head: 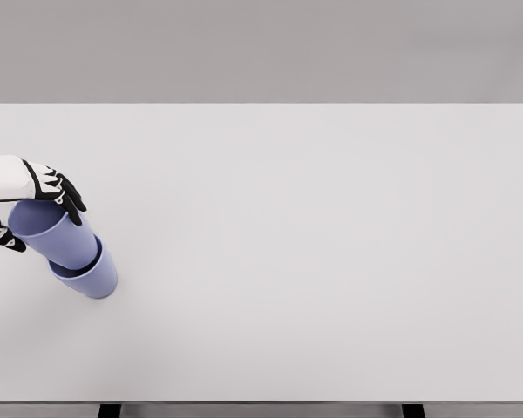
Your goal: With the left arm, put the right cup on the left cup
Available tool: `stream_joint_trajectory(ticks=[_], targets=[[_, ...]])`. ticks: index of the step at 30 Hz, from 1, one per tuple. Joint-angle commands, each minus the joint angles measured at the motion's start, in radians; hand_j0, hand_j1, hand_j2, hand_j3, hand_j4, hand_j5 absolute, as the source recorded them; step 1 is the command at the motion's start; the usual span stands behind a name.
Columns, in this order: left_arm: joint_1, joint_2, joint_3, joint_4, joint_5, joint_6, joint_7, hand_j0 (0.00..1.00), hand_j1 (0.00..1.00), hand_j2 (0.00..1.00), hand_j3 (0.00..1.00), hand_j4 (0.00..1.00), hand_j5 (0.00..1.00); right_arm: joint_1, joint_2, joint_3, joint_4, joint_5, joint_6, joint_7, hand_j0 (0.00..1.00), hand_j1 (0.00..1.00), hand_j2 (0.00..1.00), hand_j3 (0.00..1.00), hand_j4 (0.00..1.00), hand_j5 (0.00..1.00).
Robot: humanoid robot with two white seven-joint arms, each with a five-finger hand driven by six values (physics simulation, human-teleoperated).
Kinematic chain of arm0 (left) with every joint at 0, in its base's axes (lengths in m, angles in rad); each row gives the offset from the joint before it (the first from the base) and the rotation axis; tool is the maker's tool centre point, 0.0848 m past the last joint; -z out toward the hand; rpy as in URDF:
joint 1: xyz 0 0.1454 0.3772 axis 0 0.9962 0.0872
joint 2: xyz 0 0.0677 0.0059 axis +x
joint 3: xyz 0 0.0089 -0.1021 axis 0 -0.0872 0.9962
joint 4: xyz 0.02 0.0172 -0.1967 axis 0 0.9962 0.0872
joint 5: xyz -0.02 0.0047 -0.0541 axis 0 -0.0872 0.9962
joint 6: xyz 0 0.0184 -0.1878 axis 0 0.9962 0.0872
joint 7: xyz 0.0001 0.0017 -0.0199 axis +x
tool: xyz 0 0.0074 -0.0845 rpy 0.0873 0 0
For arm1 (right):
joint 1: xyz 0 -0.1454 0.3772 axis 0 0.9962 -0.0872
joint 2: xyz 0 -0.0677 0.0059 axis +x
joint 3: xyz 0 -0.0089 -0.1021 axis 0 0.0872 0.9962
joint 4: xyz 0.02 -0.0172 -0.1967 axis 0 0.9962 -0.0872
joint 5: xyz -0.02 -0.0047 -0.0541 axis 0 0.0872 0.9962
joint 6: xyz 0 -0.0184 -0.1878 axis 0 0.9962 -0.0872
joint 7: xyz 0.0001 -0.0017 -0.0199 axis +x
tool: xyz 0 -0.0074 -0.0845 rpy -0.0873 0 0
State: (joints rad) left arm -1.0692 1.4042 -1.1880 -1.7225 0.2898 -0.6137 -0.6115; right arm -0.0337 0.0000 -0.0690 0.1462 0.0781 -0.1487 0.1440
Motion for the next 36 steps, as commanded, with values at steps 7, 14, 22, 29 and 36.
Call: stream_joint_trajectory(ticks=[7, 14, 22, 29, 36], targets=[[0.000, 0.001, 0.002, 0.000, 0.006, 0.003, 0.001, 0.66, 0.66, 0.66, 0.66, 0.66, 0.66, 0.000, 0.000, 0.000, 0.001, 0.000, 0.000, 0.000, 1.00, 1.00, 1.00, 1.00, 1.00, 1.00], [0.012, -0.001, 0.002, 0.006, 0.002, 0.003, 0.001, 0.67, 0.67, 0.67, 0.67, 0.67, 0.67, 0.000, 0.000, 0.000, 0.000, 0.000, 0.000, 0.000, 1.00, 1.00, 1.00, 1.00, 1.00, 1.00], [0.014, -0.001, 0.002, 0.004, -0.006, 0.003, 0.001, 1.00, 1.00, 1.00, 1.00, 1.00, 1.00, 0.000, 0.000, 0.000, 0.000, 0.000, 0.000, 0.000, 1.00, 1.00, 1.00, 1.00, 1.00, 1.00], [0.015, 0.021, 0.054, 0.000, 0.014, 0.003, 0.001, 1.00, 1.00, 1.00, 1.00, 1.00, 1.00, 0.002, 0.000, 0.000, -0.001, 0.000, 0.000, 0.000, 1.00, 1.00, 1.00, 1.00, 1.00, 1.00], [-0.089, -0.175, 0.140, -0.008, 0.055, 0.003, 0.001, 1.00, 1.00, 1.00, 1.00, 1.00, 1.00, 0.000, 0.000, 0.000, 0.000, 0.000, 0.000, 0.000, 1.00, 1.00, 1.00, 1.00, 1.00, 1.00]])
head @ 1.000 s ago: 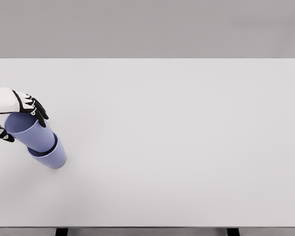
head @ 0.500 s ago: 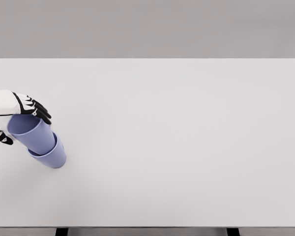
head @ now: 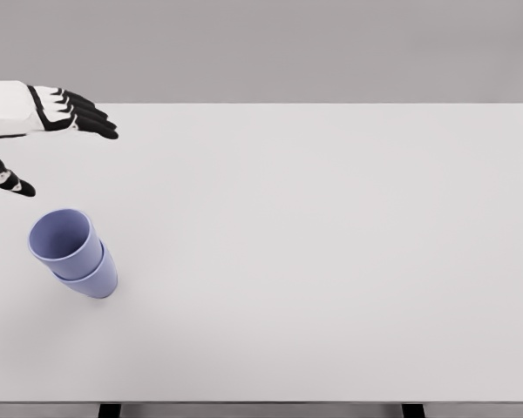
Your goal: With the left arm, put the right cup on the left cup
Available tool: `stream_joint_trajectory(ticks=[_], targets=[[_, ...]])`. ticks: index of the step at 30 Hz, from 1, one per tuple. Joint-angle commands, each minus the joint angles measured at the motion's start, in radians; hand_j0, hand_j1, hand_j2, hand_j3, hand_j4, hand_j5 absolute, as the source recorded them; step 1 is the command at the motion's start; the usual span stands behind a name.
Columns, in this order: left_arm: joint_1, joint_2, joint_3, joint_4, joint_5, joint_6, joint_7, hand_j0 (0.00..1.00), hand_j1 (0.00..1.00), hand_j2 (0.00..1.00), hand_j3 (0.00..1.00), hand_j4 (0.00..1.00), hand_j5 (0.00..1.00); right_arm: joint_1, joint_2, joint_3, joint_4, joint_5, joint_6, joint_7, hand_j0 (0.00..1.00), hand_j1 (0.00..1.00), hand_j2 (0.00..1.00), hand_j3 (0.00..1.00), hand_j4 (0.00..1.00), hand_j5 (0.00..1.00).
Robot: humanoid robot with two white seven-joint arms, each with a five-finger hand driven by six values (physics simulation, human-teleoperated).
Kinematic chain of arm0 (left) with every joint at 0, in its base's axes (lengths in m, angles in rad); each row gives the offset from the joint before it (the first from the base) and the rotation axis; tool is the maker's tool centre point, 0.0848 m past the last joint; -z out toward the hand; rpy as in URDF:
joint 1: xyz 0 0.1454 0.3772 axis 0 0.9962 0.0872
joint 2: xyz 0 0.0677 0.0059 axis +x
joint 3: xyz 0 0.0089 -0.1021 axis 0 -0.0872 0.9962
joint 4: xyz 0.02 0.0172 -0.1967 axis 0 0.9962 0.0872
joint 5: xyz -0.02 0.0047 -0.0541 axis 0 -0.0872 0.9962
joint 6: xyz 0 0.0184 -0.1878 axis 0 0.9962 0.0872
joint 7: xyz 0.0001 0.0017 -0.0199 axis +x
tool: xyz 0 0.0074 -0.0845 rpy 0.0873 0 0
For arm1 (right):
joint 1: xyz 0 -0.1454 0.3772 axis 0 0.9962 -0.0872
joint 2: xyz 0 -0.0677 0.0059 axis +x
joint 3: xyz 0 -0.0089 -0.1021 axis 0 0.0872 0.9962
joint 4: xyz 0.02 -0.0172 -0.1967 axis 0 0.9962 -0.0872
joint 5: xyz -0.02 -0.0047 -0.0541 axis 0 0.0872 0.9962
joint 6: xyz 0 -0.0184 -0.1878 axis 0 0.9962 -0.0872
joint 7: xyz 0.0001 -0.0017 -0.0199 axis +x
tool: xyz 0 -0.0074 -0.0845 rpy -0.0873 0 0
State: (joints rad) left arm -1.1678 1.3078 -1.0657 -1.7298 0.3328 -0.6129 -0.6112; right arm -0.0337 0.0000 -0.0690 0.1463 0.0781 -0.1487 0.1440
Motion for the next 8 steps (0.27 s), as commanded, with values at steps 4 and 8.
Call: stream_joint_trajectory(ticks=[4, 8], targets=[[-0.015, -0.208, 0.012, -0.004, 0.012, 0.002, 0.000, 1.00, 1.00, 1.00, 1.00, 1.00, 1.00, 0.000, 0.000, 0.000, 0.001, 0.000, 0.000, 0.000, 1.00, 1.00, 1.00, 1.00, 1.00, 1.00], [-0.023, -0.286, 0.004, -0.005, 0.012, 0.002, 0.000, 1.00, 1.00, 1.00, 1.00, 1.00, 1.00, 0.002, 0.000, 0.000, -0.001, 0.000, 0.000, 0.000, 1.00, 1.00, 1.00, 1.00, 1.00, 1.00]])
